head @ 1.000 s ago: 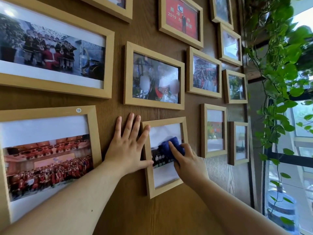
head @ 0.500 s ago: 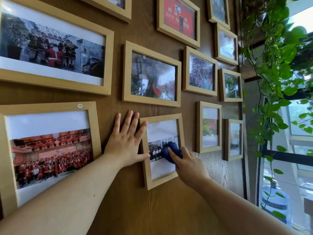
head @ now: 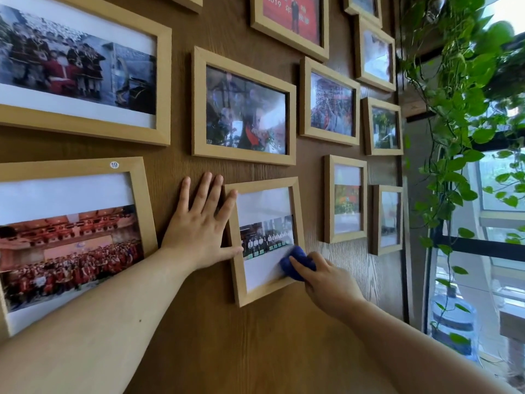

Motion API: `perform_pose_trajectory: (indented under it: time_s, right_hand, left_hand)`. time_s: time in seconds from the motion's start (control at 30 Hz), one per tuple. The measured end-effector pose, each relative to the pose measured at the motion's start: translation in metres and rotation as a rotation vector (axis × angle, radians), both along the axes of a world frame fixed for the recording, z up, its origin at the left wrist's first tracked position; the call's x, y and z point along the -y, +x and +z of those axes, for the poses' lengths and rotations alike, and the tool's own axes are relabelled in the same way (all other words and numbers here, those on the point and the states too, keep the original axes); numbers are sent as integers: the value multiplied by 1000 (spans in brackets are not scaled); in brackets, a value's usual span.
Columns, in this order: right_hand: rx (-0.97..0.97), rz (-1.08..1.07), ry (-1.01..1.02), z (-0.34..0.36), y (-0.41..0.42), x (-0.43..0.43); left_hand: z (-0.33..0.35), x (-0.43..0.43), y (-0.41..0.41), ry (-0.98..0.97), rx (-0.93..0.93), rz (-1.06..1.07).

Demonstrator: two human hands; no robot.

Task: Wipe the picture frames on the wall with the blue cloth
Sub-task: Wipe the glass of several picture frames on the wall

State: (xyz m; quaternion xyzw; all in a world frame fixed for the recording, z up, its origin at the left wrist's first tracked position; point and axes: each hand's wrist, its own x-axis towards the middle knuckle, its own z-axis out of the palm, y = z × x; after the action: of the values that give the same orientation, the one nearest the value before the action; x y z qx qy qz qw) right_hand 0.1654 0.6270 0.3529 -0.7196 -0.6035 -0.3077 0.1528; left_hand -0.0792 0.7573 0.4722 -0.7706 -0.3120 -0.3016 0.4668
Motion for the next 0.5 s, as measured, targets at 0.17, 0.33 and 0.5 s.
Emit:
perform_pose_trajectory:
  time_s: [0.17, 0.33, 0.5]
  right_hand:
    - [-20, 51, 95, 12, -1, 4]
    - [0, 114, 173, 38, -10, 7]
    - [87, 160, 278, 84, -18, 15]
  left_hand:
    - [1, 5, -1, -25, -5, 10]
    - [4, 11, -5, -71, -12, -1]
    - [10, 21, -8, -161, -2, -59]
